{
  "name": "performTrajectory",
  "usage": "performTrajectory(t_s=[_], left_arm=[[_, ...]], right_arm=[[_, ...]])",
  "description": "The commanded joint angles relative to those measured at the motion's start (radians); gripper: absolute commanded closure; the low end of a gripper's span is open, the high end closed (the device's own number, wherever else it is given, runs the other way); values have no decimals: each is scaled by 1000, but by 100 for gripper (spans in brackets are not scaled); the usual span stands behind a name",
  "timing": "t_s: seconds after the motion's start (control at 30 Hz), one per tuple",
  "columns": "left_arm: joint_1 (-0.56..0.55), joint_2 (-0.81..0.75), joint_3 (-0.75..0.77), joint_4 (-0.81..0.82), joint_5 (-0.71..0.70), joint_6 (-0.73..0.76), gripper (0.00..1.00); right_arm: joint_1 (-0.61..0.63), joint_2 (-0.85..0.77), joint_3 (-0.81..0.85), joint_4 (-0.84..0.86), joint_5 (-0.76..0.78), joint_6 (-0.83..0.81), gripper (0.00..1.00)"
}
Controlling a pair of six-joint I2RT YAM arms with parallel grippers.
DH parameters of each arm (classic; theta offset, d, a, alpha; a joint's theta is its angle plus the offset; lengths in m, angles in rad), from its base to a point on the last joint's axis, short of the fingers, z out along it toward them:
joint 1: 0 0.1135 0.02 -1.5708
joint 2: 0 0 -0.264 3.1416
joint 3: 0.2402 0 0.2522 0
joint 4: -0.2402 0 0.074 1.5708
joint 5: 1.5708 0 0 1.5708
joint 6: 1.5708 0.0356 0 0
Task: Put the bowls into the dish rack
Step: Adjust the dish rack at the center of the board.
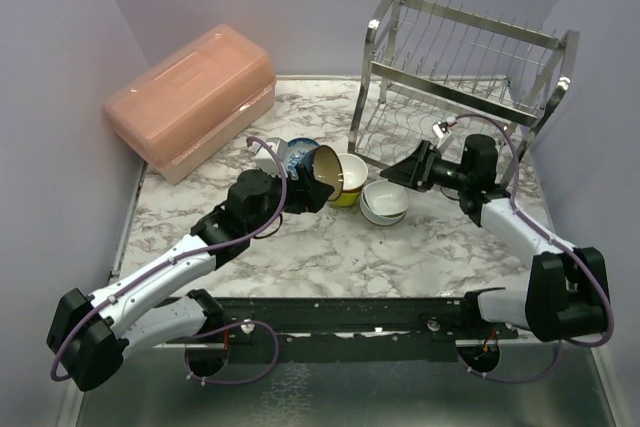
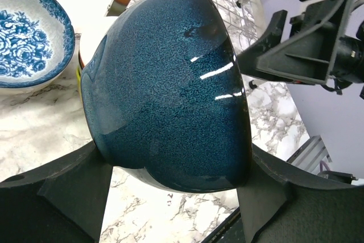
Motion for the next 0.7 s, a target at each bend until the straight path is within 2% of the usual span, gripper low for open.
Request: performTrajectory(t_s=[0.0, 0.53, 0.67], left_arm=[[5, -54, -3, 103, -41, -6, 100], [5, -22, -6, 132, -10, -31, 100], [5, -3, 0, 145, 10, -47, 100]], right_arm=[[2, -89, -50, 5, -23, 8, 33], [2, -255, -239, 14, -54, 41, 32], [2, -314, -258, -30, -40, 18, 32]])
